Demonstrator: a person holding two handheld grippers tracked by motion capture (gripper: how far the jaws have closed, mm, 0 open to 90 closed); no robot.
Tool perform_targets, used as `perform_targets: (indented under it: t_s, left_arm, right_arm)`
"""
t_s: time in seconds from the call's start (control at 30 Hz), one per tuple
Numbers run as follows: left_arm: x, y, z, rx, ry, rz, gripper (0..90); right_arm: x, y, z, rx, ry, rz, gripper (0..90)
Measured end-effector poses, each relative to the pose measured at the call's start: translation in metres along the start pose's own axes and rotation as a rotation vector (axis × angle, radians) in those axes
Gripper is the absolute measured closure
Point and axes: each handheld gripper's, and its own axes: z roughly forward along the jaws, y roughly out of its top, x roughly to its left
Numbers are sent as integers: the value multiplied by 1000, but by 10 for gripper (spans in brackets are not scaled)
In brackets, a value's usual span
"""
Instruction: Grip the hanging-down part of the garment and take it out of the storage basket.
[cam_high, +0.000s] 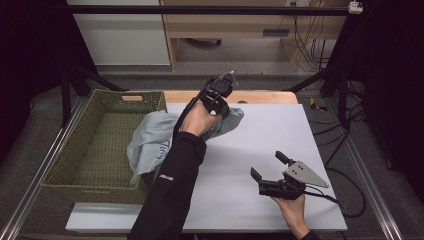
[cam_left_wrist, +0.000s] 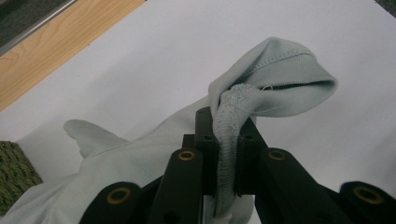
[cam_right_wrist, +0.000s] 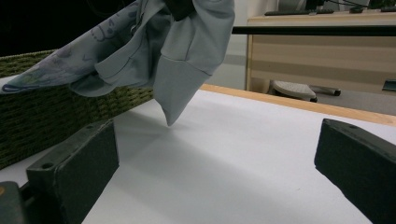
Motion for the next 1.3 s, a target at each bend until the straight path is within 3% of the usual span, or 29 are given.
perform_targets:
  t_s: [0.03, 0.33, 0.37, 0.47, 0.57, 0.9, 1.3]
  left_arm:
    - [0, 0, -1, 3, 1, 2, 821]
    - [1, 1, -2, 7, -3, 3, 821]
    - [1, 1, -2, 9, -3, 2, 821]
    - [0, 2, -2, 12, 0, 3, 821]
    - [0, 2, -3, 13, 1, 5, 821]
    - [2, 4, -5, 12, -1, 7, 821]
    - [4, 3, -15, -3, 3, 4, 821]
  right_arm:
    - [-1, 0, 0, 0, -2, -17, 3]
    - [-1, 2, 0, -7, 3, 8, 3]
    - [-3, 2, 0, -1, 1, -14, 3]
    - [-1, 3, 1, -7, 5, -4, 3]
    - [-2, 6, 2, -3, 3, -27, 3]
    - [9, 18, 21, -6, 28, -5, 3]
    - [27, 30, 51, 10, 70, -34, 3]
